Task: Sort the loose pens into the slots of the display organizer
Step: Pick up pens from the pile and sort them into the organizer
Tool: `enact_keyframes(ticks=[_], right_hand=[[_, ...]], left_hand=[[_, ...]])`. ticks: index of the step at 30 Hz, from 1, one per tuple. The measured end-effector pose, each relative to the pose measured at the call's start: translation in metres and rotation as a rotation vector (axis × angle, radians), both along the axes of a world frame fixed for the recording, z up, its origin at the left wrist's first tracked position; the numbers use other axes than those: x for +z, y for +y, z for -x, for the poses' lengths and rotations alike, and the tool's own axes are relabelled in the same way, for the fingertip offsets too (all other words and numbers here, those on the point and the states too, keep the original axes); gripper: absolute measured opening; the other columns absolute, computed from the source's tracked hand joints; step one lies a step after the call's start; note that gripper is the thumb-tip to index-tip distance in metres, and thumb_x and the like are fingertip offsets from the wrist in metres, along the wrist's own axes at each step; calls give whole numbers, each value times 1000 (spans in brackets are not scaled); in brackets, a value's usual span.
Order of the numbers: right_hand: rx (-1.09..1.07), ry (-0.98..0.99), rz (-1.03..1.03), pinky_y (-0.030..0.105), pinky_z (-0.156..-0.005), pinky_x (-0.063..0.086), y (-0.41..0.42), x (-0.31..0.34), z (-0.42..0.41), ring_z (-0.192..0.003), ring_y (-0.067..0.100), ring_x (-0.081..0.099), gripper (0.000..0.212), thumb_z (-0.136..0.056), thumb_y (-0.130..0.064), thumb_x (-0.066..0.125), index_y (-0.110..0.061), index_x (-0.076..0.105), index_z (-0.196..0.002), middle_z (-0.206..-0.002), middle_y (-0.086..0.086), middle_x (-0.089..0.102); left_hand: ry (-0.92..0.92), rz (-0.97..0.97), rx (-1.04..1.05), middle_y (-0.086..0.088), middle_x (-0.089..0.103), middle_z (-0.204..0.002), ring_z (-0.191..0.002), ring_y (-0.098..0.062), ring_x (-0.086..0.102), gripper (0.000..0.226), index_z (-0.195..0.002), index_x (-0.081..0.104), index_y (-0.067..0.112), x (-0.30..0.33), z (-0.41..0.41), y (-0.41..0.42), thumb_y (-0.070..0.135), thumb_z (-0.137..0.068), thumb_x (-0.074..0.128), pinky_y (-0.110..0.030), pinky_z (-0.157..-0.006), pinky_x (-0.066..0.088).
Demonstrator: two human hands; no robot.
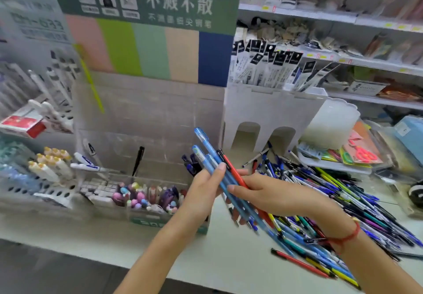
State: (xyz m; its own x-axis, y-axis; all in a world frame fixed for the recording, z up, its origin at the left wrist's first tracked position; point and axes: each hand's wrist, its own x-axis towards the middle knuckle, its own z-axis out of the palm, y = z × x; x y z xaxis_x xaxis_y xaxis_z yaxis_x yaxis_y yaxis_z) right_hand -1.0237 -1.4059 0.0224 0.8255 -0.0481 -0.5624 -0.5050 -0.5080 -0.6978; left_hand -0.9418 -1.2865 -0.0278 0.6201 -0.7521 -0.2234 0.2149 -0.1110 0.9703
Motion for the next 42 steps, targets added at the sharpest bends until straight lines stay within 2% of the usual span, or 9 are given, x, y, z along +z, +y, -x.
enact_keyframes(ticks=[6, 8, 13, 21, 27, 30, 34, 39, 42], right_hand=[[68, -203, 204, 34, -78, 47, 69, 7, -72, -77, 16, 55, 32, -102, -41, 33, -22, 57, -95, -85, -2, 60], [-31, -326, 221, 28, -72, 43, 89, 8, -93, -71, 10, 51, 33, -101, -44, 32, -31, 57, -84, -74, -9, 54], [-342, -652, 240, 19, -54, 37, 104, 7, -148, -43, 1, 44, 54, -98, -47, 35, -16, 55, -58, -43, -11, 47], [-549, -889, 425, 35, -67, 56, 90, 27, -242, -69, 17, 70, 17, -94, -29, 60, -23, 52, -80, -83, 8, 72], [-670, -1085, 624, 41, -65, 55, 84, 46, -251, -63, 15, 67, 25, -95, -38, 57, -14, 58, -91, -78, -3, 66], [-661, -839, 952, 34, -65, 42, 72, 45, -243, -82, 30, 63, 32, -96, -41, 53, -11, 58, -90, -83, 3, 63], [-510, -511, 995, 34, -62, 35, 59, 34, -245, -88, 39, 59, 46, -93, -51, 53, -9, 59, -76, -78, 9, 58], [-460, -600, 1139, 33, -63, 34, 64, 45, -245, -92, 36, 59, 47, -90, -55, 54, -12, 69, -97, -98, 11, 64], [-511, -822, 938, 33, -60, 40, 80, 49, -234, -72, 22, 58, 39, -89, -54, 56, -16, 62, -90, -77, 0, 61]], left_hand=[[-39, 92, 286, 2, 76, -90, -86, -13, 71, 32, -97, 66, 13, 5, -76, 75, 24, -103, 37, -29, -83, 56], [8, 130, 374, 5, 75, -82, -76, -10, 72, 26, -97, 60, 11, 3, -102, 100, 23, -103, 37, -25, -68, 57], [67, 159, 515, 1, 73, -92, -76, -11, 72, 23, -95, 57, 17, -1, -155, 148, 23, -103, 36, -33, -67, 55], [144, 157, 446, 6, 75, -87, -85, -16, 71, 21, -97, 58, 19, 1, -192, 171, 25, -102, 38, -39, -78, 53], [145, 192, 391, 7, 74, -78, -78, -14, 70, 22, -94, 59, 20, 12, -202, 165, 26, -102, 39, -42, -81, 53], [122, 210, 392, 7, 74, -77, -74, -12, 72, 22, -95, 58, 19, 15, -203, 164, 25, -102, 38, -38, -79, 54], [128, 206, 315, 7, 74, -82, -79, -11, 72, 20, -99, 57, 19, 19, -203, 157, 24, -102, 38, -32, -75, 56], [107, 188, 188, 5, 75, -91, -90, -14, 71, 20, -105, 58, 19, 25, -200, 150, 25, -101, 40, -30, -78, 57], [117, 154, 94, 5, 74, -87, -86, -14, 72, 20, -107, 59, 18, 26, -198, 146, 25, -101, 41, -24, -70, 58]])
